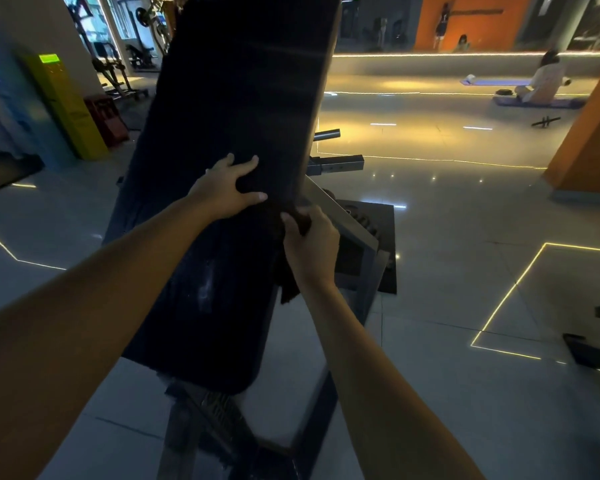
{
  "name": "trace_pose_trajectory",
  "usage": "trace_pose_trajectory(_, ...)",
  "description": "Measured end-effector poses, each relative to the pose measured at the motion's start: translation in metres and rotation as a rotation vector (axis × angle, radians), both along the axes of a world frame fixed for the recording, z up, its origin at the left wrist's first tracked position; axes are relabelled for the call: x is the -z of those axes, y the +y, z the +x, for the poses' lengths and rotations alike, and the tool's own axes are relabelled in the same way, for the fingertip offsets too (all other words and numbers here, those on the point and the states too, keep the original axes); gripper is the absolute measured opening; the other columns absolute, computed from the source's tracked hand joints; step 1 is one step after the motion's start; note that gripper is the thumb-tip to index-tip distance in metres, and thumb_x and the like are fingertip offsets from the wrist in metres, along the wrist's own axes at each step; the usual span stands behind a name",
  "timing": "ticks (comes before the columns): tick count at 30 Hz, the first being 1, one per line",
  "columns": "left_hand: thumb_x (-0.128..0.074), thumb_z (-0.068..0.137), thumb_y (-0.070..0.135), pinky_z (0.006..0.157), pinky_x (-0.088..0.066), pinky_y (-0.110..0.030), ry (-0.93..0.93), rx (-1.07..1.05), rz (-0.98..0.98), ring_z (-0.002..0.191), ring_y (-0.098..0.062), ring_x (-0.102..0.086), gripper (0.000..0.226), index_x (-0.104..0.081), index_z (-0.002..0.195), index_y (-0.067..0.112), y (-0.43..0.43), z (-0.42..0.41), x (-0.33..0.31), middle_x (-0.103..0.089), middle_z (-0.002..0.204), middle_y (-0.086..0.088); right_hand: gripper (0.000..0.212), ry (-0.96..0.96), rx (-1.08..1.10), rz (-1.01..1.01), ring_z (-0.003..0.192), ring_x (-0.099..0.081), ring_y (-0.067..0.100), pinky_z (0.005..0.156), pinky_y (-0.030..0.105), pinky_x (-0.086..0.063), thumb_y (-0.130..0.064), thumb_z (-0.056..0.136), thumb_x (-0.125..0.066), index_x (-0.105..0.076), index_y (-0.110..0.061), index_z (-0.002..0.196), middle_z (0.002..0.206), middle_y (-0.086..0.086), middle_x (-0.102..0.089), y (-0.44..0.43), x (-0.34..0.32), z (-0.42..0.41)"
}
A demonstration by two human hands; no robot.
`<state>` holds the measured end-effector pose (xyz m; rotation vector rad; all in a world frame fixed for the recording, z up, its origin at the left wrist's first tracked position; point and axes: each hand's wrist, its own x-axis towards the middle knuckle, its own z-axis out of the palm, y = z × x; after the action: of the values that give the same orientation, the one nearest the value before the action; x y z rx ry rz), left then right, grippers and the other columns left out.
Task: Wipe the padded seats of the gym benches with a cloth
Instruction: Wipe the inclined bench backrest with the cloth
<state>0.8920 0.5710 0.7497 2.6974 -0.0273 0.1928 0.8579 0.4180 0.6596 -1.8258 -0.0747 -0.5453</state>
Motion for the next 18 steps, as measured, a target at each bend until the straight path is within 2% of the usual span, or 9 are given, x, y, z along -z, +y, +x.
trace_pose_trajectory(6,-0.064,0.089,0.047,0.116,-0.026,-0.054,-0.008,0.017,0.013,0.149,-0.040,-0.008,0.076,-0.023,0.153,0.040,0.004,-0.002,0.001,-0.005,0.165,-0.006,0.020,0.046,-0.004,-0.135,0.092,-0.061,0.008,0.083,0.029,-0.052,-0.031,0.092,-0.066,-0.067,-0.017,0.106,0.102,-0.006,-0.063,0.010,0.048,-0.062)
trace_pose_trajectory(9,-0.064,0.090,0.047,0.115,-0.027,-0.054,-0.008,0.018,0.020,0.149,-0.040,-0.007,0.076,-0.022,0.153,0.040,0.005,-0.001,0.003,-0.005,0.165,-0.006,0.020,0.052,0.028,-0.081,0.091,-0.059,0.007,0.081,0.023,-0.049,-0.030,0.092,-0.067,-0.067,-0.016,0.105,0.101,-0.006,-0.061,0.015,0.042,-0.056)
trace_pose_trajectory(12,-0.065,0.089,0.048,0.115,-0.029,-0.053,-0.008,0.031,0.025,0.149,-0.040,-0.009,0.077,-0.023,0.153,0.040,0.006,0.001,0.001,-0.006,0.164,-0.006,0.017,0.023,0.080,0.061,0.089,-0.057,0.006,0.076,0.008,-0.042,-0.025,0.092,-0.067,-0.066,-0.013,0.104,0.102,-0.001,-0.063,0.019,0.007,-0.026)
trace_pose_trajectory(13,-0.065,0.088,0.049,0.115,-0.029,-0.053,-0.011,0.031,0.037,0.149,-0.040,-0.010,0.078,-0.023,0.153,0.040,0.006,0.002,0.001,-0.006,0.164,-0.007,0.017,0.015,0.095,0.085,0.089,-0.057,0.007,0.076,0.009,-0.043,-0.024,0.092,-0.067,-0.066,-0.012,0.104,0.102,0.001,-0.064,0.017,-0.009,-0.011)
trace_pose_trajectory(16,-0.066,0.087,0.050,0.116,-0.027,-0.051,-0.011,0.040,0.055,0.148,-0.039,-0.011,0.079,-0.024,0.153,0.040,0.006,0.004,0.000,-0.006,0.164,-0.008,0.018,0.042,0.106,0.094,0.095,-0.060,0.014,0.085,0.029,-0.051,-0.024,0.092,-0.066,-0.066,-0.011,0.104,0.102,0.003,-0.066,0.008,-0.045,0.028)
trace_pose_trajectory(18,-0.067,0.086,0.051,0.116,-0.027,-0.050,-0.001,0.043,0.058,0.149,-0.039,-0.010,0.079,-0.023,0.152,0.041,0.007,0.007,-0.001,-0.005,0.164,-0.007,0.019,0.037,0.101,0.044,0.097,-0.061,0.017,0.085,0.032,-0.051,-0.024,0.092,-0.066,-0.065,-0.010,0.105,0.102,0.004,-0.066,0.005,-0.047,0.036)
